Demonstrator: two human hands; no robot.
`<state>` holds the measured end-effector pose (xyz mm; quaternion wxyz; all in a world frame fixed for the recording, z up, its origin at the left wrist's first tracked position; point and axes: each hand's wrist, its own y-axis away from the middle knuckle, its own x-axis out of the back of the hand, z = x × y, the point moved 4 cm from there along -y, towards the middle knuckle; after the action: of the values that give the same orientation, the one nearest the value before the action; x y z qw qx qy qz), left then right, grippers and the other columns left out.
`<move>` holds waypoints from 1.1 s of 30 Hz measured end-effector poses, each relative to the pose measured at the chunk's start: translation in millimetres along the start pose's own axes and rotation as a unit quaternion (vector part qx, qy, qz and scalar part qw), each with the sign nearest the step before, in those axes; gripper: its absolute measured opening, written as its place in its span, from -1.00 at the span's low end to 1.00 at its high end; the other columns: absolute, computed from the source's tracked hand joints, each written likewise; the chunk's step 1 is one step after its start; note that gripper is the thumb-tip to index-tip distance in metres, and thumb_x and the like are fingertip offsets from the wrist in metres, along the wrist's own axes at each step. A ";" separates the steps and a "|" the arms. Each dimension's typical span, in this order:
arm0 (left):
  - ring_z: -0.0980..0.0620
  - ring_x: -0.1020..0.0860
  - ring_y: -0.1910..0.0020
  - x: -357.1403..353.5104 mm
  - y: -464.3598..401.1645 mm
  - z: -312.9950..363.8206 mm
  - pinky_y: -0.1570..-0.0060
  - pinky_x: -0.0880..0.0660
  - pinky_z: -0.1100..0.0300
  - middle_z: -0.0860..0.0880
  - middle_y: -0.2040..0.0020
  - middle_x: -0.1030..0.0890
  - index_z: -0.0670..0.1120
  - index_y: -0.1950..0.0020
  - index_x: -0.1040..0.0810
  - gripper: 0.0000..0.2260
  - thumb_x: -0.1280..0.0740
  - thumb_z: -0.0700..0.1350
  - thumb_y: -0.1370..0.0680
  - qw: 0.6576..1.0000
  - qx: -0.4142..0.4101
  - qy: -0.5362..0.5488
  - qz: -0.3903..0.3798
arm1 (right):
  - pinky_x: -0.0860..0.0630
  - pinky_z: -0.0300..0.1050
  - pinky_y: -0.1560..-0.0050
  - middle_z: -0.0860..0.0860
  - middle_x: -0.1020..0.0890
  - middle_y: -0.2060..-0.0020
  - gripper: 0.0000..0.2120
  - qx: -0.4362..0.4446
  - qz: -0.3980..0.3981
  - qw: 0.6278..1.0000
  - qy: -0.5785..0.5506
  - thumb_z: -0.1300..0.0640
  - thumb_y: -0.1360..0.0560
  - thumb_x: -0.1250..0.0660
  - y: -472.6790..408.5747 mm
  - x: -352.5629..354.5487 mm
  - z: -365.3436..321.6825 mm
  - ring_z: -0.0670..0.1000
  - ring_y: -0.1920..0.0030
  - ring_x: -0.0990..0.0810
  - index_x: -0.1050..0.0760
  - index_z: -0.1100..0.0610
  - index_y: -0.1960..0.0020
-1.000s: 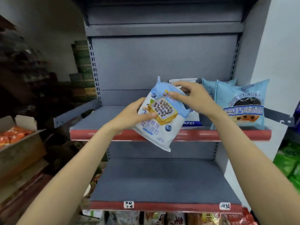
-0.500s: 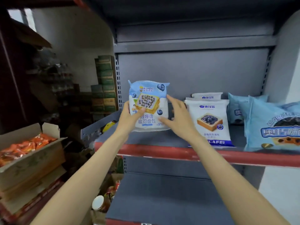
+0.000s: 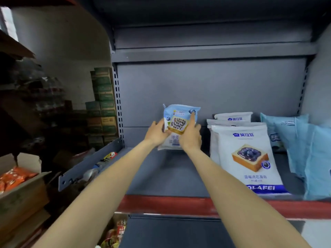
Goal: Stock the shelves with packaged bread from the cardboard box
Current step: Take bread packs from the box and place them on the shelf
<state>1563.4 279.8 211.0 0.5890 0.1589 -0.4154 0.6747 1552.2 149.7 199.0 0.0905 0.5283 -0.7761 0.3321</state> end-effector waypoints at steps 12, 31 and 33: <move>-0.04 -0.41 -0.35 10.5 32.0 2.9 -0.25 -0.35 0.08 0.10 -0.35 -0.48 0.11 -0.50 -0.21 -0.54 -0.19 0.01 -0.60 0.998 -0.013 -0.060 0.022 | -0.23 0.10 -0.40 0.14 -0.06 -0.49 -0.39 0.068 -0.071 0.995 0.012 0.20 -0.52 -0.28 9.2 1.8 -10.2 0.19 -0.47 -0.10 -0.11 0.15 -0.50; 0.18 -0.55 0.01 -32.8 362.1 -19.0 -0.05 -0.43 0.33 0.17 0.05 -0.60 -0.07 -0.13 -0.59 -0.81 -0.24 -0.13 -0.58 0.973 -0.194 0.099 0.073 | -0.39 -0.26 -0.02 -0.11 -0.60 0.11 -0.85 0.173 -0.051 0.984 0.002 0.22 -0.50 -0.27 348.2 89.0 110.3 -0.08 0.04 -0.55 -0.57 0.12 -0.03; 0.18 -0.51 -0.06 -70.0 400.7 -45.9 -0.10 -0.38 0.33 0.25 0.01 -0.56 -0.04 -0.17 -0.58 -0.78 -0.23 -0.06 -0.58 0.982 -0.162 0.082 -0.042 | -0.40 -0.22 0.04 -0.06 -0.61 0.14 -0.84 0.089 -0.143 0.985 0.028 0.24 -0.50 -0.31 391.6 82.4 161.8 0.03 0.06 -0.58 -0.56 0.13 -0.06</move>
<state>1222.5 283.5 -15.6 0.6668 0.0226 -0.4627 0.5837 1206.4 74.8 -48.4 0.1115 0.6302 -0.6572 0.3982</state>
